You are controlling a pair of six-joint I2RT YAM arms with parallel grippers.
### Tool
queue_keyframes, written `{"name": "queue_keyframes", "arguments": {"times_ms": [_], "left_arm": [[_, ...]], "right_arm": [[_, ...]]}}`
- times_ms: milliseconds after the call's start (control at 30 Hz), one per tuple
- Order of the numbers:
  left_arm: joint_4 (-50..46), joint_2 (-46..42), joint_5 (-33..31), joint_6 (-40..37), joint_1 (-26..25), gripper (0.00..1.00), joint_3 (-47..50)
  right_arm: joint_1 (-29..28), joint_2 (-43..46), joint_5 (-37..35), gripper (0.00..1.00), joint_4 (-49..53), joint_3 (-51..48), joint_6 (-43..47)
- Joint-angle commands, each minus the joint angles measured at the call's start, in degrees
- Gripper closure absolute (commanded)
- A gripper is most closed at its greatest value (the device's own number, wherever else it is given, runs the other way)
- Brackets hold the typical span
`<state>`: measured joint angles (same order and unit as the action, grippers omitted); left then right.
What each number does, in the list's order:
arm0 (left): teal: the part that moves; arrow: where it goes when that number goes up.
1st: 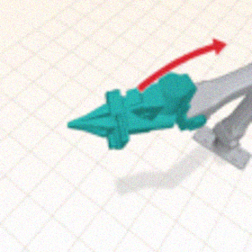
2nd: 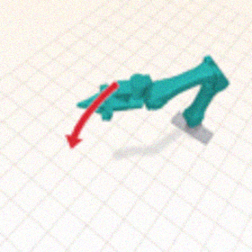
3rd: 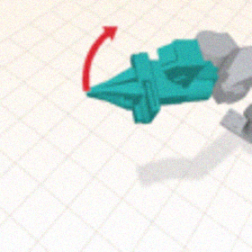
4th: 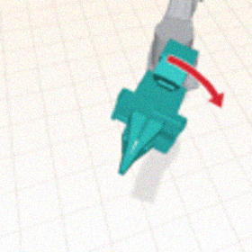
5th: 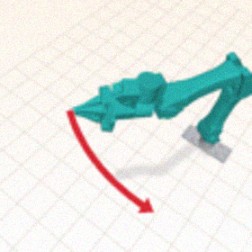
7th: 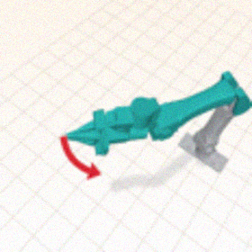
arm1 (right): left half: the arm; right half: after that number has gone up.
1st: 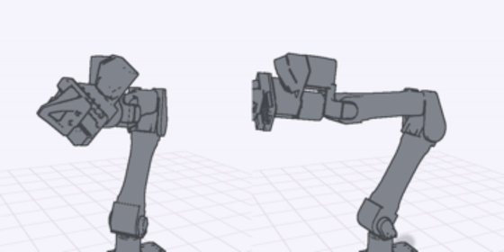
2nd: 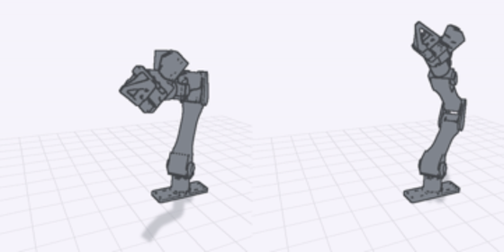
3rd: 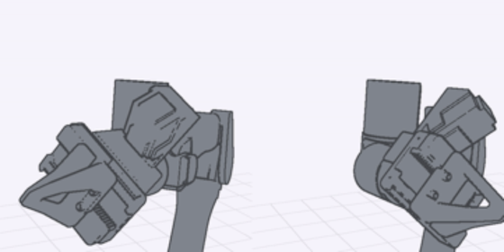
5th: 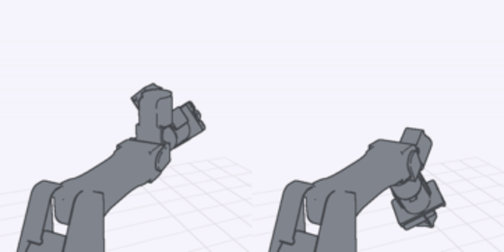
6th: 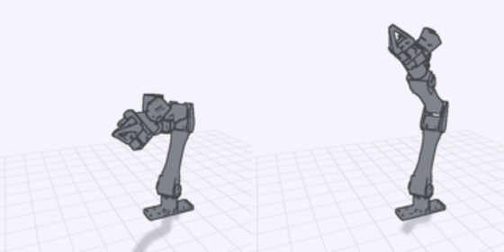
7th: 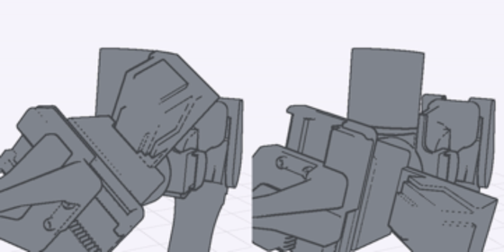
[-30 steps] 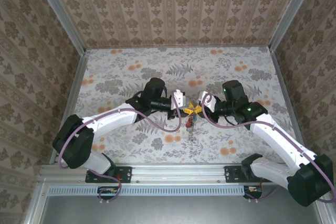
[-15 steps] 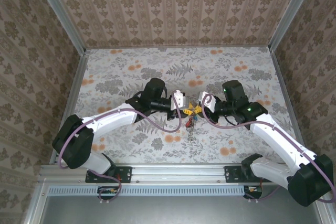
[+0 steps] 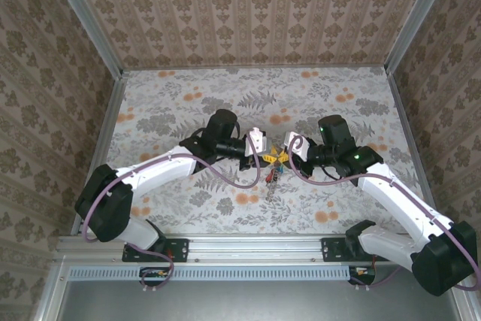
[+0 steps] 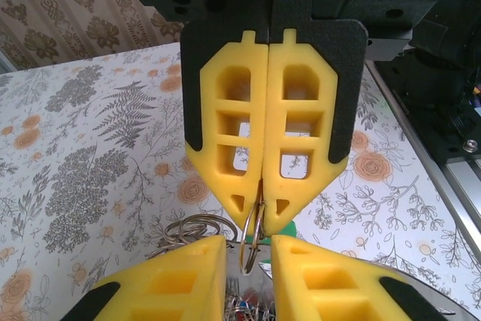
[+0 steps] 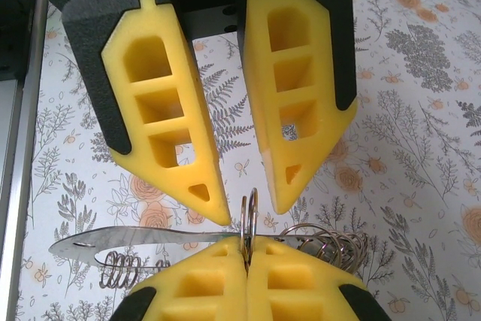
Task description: Put the keys on the keyring
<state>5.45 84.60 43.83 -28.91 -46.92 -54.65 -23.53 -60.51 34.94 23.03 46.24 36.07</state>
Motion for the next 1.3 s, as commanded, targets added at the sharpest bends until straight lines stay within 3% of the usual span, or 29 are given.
{"name": "queue_keyframes", "arguments": {"times_ms": [0, 233, 400, 567, 767, 1100, 1267], "left_arm": [[-2.70, 0.56, 1.88, -2.64, -0.55, 0.79, -2.41], [-5.21, 1.63, 2.74, -4.01, -1.07, 0.84, -4.26], [-5.46, 2.14, 3.46, -4.16, -1.14, 1.00, -4.42], [3.90, 1.22, 5.46, 2.63, 0.38, 1.00, -0.92], [16.59, 0.50, 8.30, 10.54, 1.80, 1.00, 3.37], [25.13, 0.46, 9.03, 16.01, 2.17, 1.00, 6.65], [27.78, 0.21, 7.74, 17.34, 2.27, 1.00, 7.52]], "right_arm": [[-0.31, 0.04, 1.36, 0.96, -1.04, 1.67, 0.50], [-0.35, -0.13, 1.61, 0.95, -1.92, 1.49, -0.17], [-0.29, 0.63, 1.46, 0.92, -3.41, 1.09, -1.30], [-0.12, 2.27, -1.10, 0.86, -5.67, -2.20, -1.95], [0.30, 4.03, 0.59, 0.80, -14.10, -7.54, -7.80], [1.29, 4.26, 2.95, 0.80, -19.52, -8.86, -11.40], [1.29, 3.66, 2.58, 0.87, -16.03, -8.34, -10.27]]}}
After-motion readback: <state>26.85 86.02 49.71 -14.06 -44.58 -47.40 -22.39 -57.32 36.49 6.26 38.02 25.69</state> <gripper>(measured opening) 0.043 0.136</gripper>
